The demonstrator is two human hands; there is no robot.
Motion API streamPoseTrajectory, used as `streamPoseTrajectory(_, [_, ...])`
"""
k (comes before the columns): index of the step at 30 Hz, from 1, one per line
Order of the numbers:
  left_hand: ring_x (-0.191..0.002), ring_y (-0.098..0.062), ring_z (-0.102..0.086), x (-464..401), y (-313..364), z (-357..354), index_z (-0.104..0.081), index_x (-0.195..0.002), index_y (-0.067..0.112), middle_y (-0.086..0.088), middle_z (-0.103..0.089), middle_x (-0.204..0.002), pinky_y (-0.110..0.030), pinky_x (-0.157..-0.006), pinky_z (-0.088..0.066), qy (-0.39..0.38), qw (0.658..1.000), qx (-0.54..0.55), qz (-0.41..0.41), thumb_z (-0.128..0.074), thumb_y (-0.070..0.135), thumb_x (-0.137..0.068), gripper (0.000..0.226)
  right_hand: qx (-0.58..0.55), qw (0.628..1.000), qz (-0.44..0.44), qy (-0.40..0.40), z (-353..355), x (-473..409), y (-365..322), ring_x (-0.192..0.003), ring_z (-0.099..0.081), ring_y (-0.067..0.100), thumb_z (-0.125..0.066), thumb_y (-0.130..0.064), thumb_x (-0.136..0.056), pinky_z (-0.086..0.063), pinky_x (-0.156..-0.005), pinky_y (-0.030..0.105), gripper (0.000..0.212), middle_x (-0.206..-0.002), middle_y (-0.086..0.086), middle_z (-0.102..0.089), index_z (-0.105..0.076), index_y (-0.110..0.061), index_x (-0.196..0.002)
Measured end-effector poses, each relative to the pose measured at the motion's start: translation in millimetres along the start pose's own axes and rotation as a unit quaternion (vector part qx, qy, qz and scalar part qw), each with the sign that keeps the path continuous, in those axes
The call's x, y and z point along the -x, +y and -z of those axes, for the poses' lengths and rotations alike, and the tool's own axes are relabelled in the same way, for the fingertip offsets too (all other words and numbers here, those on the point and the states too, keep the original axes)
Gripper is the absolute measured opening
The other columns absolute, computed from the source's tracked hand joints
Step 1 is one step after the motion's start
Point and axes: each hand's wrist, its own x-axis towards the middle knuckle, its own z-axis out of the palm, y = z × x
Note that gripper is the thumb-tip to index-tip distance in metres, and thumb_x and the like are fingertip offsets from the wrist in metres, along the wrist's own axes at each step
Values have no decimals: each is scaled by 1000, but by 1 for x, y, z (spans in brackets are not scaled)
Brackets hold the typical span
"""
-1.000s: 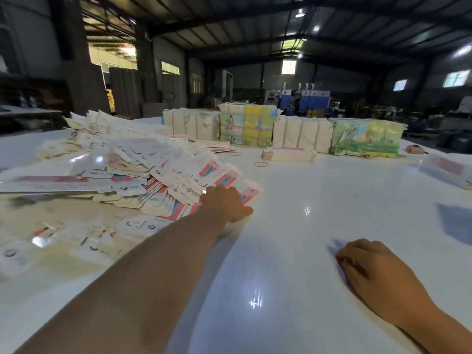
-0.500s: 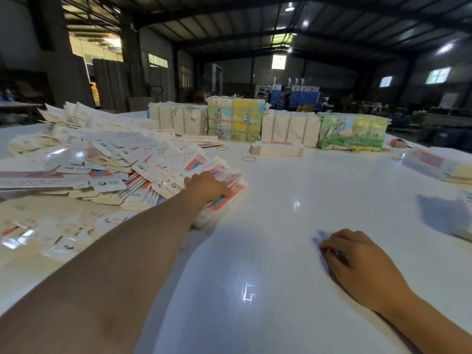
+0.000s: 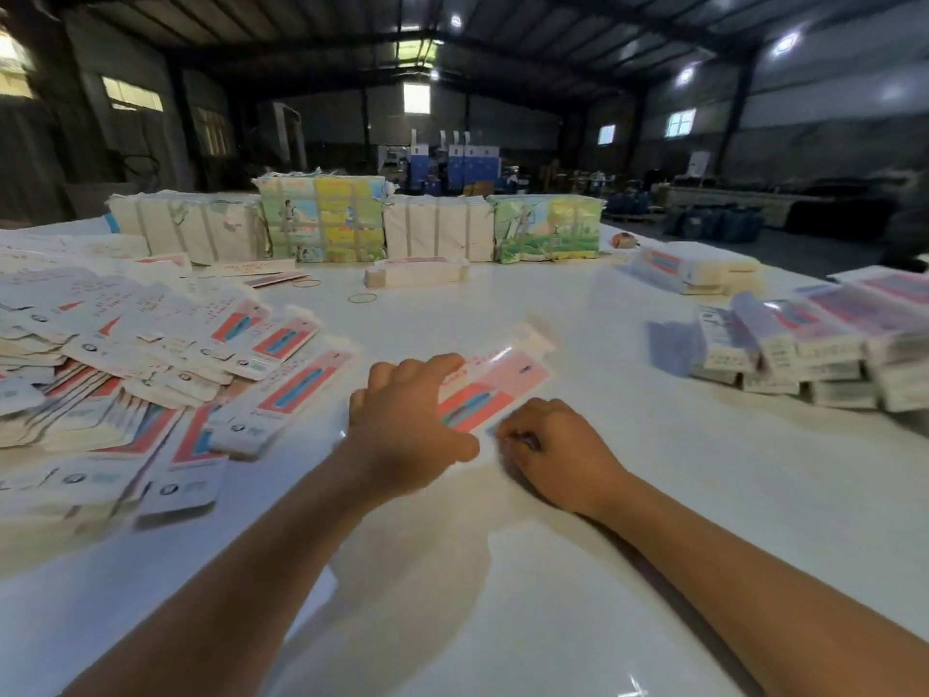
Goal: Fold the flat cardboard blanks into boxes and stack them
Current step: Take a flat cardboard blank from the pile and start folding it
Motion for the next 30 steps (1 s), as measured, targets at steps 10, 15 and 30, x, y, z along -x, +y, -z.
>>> streamPoseTrajectory(10, [-101, -12, -54, 10, -19, -10, -37, -133, 33, 13, -45, -117, -31, -84, -52, -62, 997, 37, 5, -76, 36, -74, 70, -262, 952, -124, 95, 13, -1, 4, -66, -59, 16, -47, 1, -87, -44, -59, 22, 24, -78, 7, -70, -71, 0, -83])
streamPoseTrajectory(15, [-100, -13, -57, 9, -22, -6, -41, -127, 35, 14, -53, -119, -32, -85, -52, -52, 998, 29, -24, -71, 38, -79, 56, -622, 733, -266, 73, 22, -4, 0, -38, -48, 18, -42, -19, -94, -32, -33, 18, 23, -53, 11, -58, -55, -5, -81])
streamPoseTrajectory(30, [-99, -9, -55, 9, -16, -13, -36, -127, 29, 9, -53, -116, -21, -70, -46, 75, 982, -159, -67, -21, 80, -60, 85, -493, 821, -180, 224, 19, 4, -6, -44, -50, 14, -57, -19, -94, -41, -40, 25, 11, -65, 8, -61, -58, -7, -92])
